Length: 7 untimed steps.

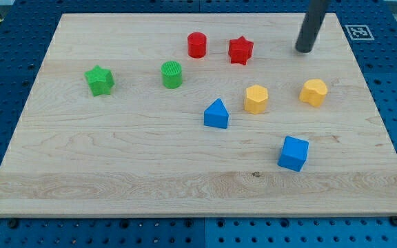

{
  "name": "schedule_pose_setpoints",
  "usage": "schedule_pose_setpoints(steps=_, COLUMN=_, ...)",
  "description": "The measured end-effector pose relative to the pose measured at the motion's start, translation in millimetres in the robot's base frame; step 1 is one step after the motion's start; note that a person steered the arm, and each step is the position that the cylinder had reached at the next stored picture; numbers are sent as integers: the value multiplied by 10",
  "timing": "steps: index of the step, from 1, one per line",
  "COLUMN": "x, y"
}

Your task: Move your arm closer to the red star

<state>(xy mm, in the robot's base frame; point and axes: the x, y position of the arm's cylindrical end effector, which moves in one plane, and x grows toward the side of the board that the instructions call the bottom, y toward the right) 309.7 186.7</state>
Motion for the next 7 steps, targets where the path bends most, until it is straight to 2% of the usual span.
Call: schedule_pose_setpoints(steps=7, x=37, y=-511)
